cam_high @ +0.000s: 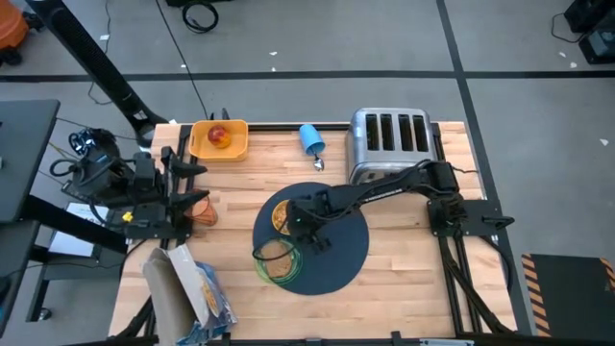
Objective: Arrange a breakfast setting
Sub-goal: Adjust the yellow bowl on the dark blue table mat
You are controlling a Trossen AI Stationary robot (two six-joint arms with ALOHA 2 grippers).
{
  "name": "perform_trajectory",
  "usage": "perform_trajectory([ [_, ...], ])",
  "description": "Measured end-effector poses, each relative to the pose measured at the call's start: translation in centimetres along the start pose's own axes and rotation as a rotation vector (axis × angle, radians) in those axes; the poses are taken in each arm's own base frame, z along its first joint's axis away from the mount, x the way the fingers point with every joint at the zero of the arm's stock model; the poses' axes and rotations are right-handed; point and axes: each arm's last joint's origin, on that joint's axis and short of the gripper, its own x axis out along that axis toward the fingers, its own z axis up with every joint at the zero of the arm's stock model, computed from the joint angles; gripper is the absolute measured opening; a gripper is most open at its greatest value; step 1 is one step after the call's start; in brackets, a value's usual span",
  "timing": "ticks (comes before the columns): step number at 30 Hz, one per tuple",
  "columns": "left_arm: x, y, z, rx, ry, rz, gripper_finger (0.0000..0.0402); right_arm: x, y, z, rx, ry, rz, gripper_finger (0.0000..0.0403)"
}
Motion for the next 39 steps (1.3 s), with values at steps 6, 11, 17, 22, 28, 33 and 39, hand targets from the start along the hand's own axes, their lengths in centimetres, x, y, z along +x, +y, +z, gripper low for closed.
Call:
perform_trajectory([
  [6, 0.0, 0.0, 0.0, 0.013, -0.001, -0.001, 0.0281, 1.6, 0.5, -0.5, -0.036, 0.068, 0.0, 0.0162],
  [11, 0.0, 0.0, 0.0, 0.015, 0.0, -0.001, 0.0281, 2.1, 0.3, -0.7, -0.031, 0.073, -0.006, 0.0141],
  [17, 0.0, 0.0, 0.0, 0.016, 0.001, -0.001, 0.0281, 2.1, 0.2, -0.8, -0.027, 0.08, -0.005, 0.0101],
  [22, 0.0, 0.0, 0.0, 0.017, 0.001, -0.002, 0.0281, 2.1, 0.2, -0.9, -0.027, 0.083, -0.004, 0.006],
  [28, 0.0, 0.0, 0.0, 0.023, 0.003, -0.001, 0.0281, 2.1, 0.3, -0.9, -0.03, 0.088, -0.007, 0.0019],
  [33, 0.0, 0.0, -0.2, 0.035, 0.01, 0.0, 0.0281, 1.5, 0.7, -0.8, -0.044, 0.128, -0.057, 0.0019],
  [39, 0.0, 0.0, -0.2, 0.034, 0.012, 0.0, 0.0281, -1.8, 2.3, -1.0, 0.029, 0.197, -0.047, 0.0018],
])
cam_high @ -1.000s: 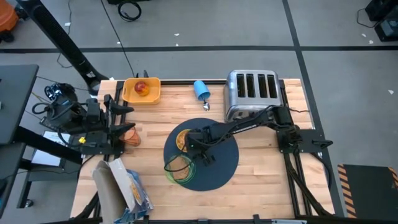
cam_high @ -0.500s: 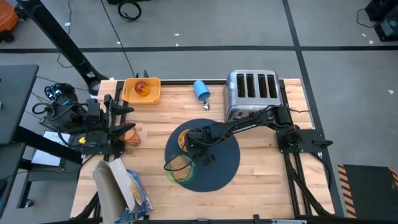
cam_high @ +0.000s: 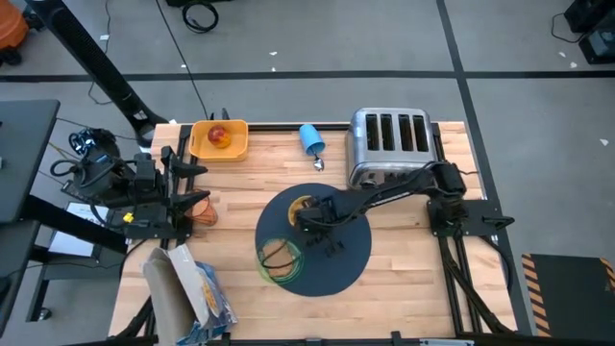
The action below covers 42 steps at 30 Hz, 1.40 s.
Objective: Arrange a breakfast setting
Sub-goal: Adjust the yellow bowl on the dark blue table mat, then move the dark blue cup from top middle to middle right table
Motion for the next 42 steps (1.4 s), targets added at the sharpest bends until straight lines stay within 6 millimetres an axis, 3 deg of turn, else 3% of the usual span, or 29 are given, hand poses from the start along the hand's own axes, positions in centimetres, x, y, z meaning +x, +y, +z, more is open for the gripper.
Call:
perform_trajectory([
  [5, 0.0, 0.0, 0.0, 0.0, 0.0, 0.0, 0.0281, -0.8, 2.2, -0.7, 0.035, 0.004, 0.035, 0.0018],
  [9, 0.0, 0.0, 0.0, 0.0, 0.0, 0.0, 0.0281, 0.1, 3.4, -1.1, 0.034, 0.002, 0.064, 0.0018],
  [24, 0.0, 0.0, 0.0, -0.009, -0.001, 0.0, 0.0281, 2.2, 3.9, -1.7, 0.021, -0.085, 0.091, 0.002],
  [35, 0.0, 0.0, 0.0, -0.007, 0.0, 0.0, 0.0281, 2.1, 3.9, -1.8, 0.018, -0.081, 0.075, 0.0084],
  [42, 0.0, 0.0, 0.0, 0.003, 0.002, 0.001, 0.0281, -0.4, 3.7, -1.7, 0.011, -0.136, 0.069, 0.0129],
])
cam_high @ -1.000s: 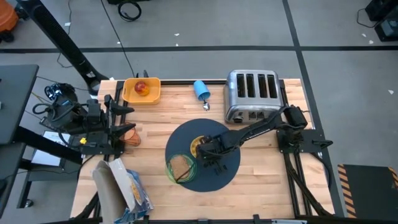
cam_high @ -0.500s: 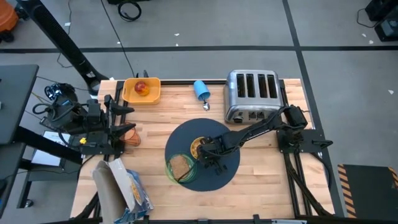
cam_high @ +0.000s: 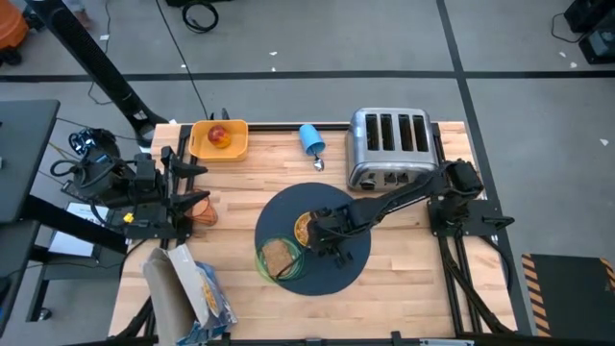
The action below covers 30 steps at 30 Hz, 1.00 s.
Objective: Arrange a breakfast setting
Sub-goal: Move the dark blue cup from top middle to middle right table
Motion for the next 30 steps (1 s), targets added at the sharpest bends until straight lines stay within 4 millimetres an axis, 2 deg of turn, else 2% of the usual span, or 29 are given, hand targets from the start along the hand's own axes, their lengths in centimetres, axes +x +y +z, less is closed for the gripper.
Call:
perform_trajectory([
  [5, 0.0, 0.0, 0.0, 0.001, 0.001, 0.0, 0.0281, -3.2, 0.0, 0.5, 0.014, -0.088, 0.004, 0.0168],
  [10, 0.0, 0.0, 0.0, 0.002, 0.001, 0.0, 0.0281, -7.7, -0.6, 0.7, 0.169, -0.215, -0.048, 0.0194],
  [13, 0.0, 0.0, 0.0, 0.003, 0.001, 0.0, 0.0281, -10.1, -2.0, 0.2, 0.335, -0.275, -0.155, 0.0201],
  [16, 0.0, 0.0, 0.0, 0.003, 0.001, 0.0, 0.0281, -11.5, -4.4, -0.7, 0.486, -0.303, -0.306, 0.0203],
  [20, 0.0, 0.0, 0.0, 0.002, 0.001, 0.0, 0.0281, -12.3, -7.7, -2.2, 0.528, -0.277, -0.464, 0.0203],
  [23, 0.0, 0.0, 0.0, -0.007, 0.0, 0.006, 0.0281, -12.2, -10.2, -3.2, 0.492, -0.237, -0.548, 0.0203],
  [30, 1.0, -0.7, -0.6, -0.045, 0.008, 0.074, 0.0281, -9.5, -15.9, -5.5, 0.313, -0.054, -0.712, 0.0203],
])
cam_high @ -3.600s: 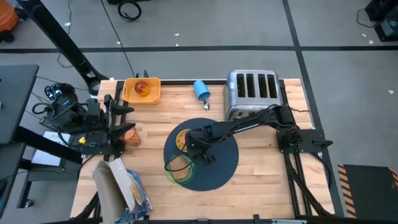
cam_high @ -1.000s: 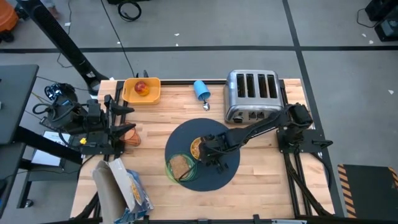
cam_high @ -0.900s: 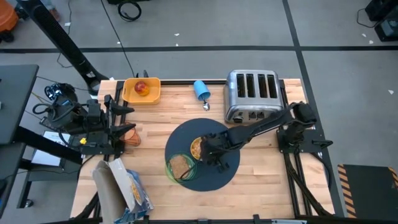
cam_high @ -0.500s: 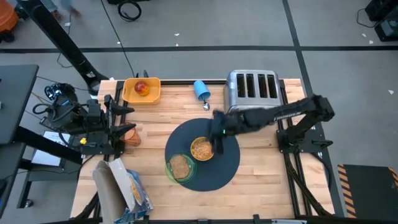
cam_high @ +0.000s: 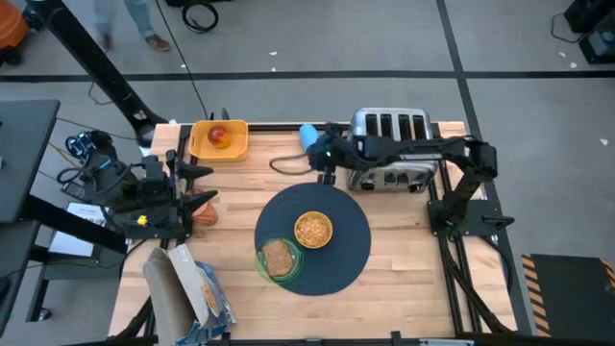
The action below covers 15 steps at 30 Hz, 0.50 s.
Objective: Arrange a breakfast setting
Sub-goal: Move the dark blue cup from top middle to middle right table
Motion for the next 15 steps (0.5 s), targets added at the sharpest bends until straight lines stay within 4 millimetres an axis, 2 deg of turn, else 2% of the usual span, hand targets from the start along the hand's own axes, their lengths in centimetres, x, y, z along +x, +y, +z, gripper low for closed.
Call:
perform_trajectory([
  [6, 0.5, -0.2, -0.2, -0.013, 0.002, 0.033, 0.0281, 5.1, -2.0, -2.0, -0.106, 0.086, -0.016, 0.02],
  [10, 0.7, 0.0, -0.2, -0.006, -0.001, 0.055, 0.0281, 8.1, -2.3, -3.3, -0.17, 0.137, -0.017, 0.0191],
  [15, 1.1, 0.4, -0.2, 0.005, -0.007, 0.105, 0.0281, 10.9, -1.9, -4.3, -0.254, 0.182, -0.053, 0.0184],
])
